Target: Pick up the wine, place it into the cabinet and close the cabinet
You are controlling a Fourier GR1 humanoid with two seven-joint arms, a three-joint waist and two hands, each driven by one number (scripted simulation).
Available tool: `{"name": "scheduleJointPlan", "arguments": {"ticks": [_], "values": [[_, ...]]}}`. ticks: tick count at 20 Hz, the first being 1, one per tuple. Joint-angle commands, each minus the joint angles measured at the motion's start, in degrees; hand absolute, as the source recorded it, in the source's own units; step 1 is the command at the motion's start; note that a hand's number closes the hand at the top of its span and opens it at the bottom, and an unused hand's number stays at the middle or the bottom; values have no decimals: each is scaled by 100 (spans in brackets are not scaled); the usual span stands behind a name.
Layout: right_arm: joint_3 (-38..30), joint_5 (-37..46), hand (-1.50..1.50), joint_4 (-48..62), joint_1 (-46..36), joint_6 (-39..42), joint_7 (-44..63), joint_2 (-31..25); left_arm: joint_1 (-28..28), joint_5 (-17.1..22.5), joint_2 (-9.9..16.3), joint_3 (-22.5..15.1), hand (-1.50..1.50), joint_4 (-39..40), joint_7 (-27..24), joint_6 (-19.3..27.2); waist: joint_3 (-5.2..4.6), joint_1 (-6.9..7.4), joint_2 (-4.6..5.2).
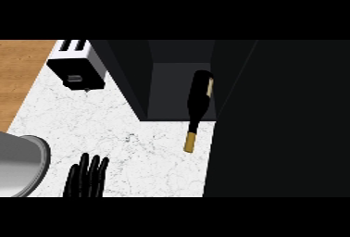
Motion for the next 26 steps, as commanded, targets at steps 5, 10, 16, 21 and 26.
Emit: {"name": "scheduleJointPlan", "arguments": {"ticks": [5,10,16,21,26], "values": [[621,-983,150,-781,650,-81,678,131,832,474,760,881,-150,-759,-316,-613,-1,47,-4],[1870,-162,150,-1183,634,235,603,139,938,875,764,1539,-150,-298,-527,-1045,-11,-6,-21],[2908,432,150,-1176,425,-219,921,439,1578,1448,1472,2473,-150,-926,-327,-1539,-10,44,-31],[3727,1013,150,-963,10,-974,984,743,1744,1770,1562,2950,-150,-621,-413,-2153,-19,32,-52],[4428,1527,150,-752,-217,-1641,792,749,2153,1962,1856,3499,-150,-639,-412,-2684,-16,69,-57]]}}
